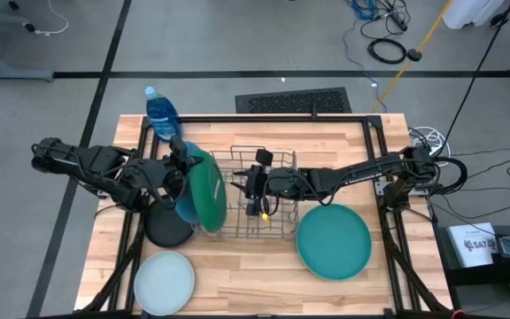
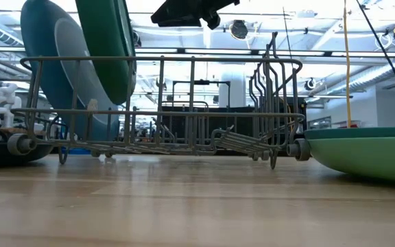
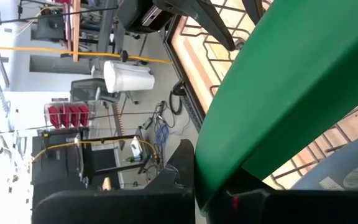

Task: Sort dishes
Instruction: Put the dark green plate into the gray dish rack

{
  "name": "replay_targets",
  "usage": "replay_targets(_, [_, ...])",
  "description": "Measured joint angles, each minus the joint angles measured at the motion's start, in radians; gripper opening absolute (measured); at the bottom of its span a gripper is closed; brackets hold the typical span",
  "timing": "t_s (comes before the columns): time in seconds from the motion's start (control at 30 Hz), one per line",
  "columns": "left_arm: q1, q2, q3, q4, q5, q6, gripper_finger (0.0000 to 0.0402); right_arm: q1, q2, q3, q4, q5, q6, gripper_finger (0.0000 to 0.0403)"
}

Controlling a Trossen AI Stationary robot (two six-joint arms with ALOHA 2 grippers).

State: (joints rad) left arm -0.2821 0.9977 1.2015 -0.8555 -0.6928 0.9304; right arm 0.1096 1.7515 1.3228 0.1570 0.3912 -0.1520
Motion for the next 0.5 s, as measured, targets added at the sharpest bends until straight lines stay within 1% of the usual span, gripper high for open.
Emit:
replay_targets(0.37, [0.0, 0.0, 0.0, 0.0, 0.006, -0.022, 0.0, 0.0, 0.0, 0.0, 0.001, 0.0, -0.01, 0.0116])
replay_targets(0.5, [0.0, 0.0, 0.0, 0.002, 0.008, -0.037, 0.0, 0.0, 0.0, -0.001, 0.036, 0.0, -0.029, 0.0116])
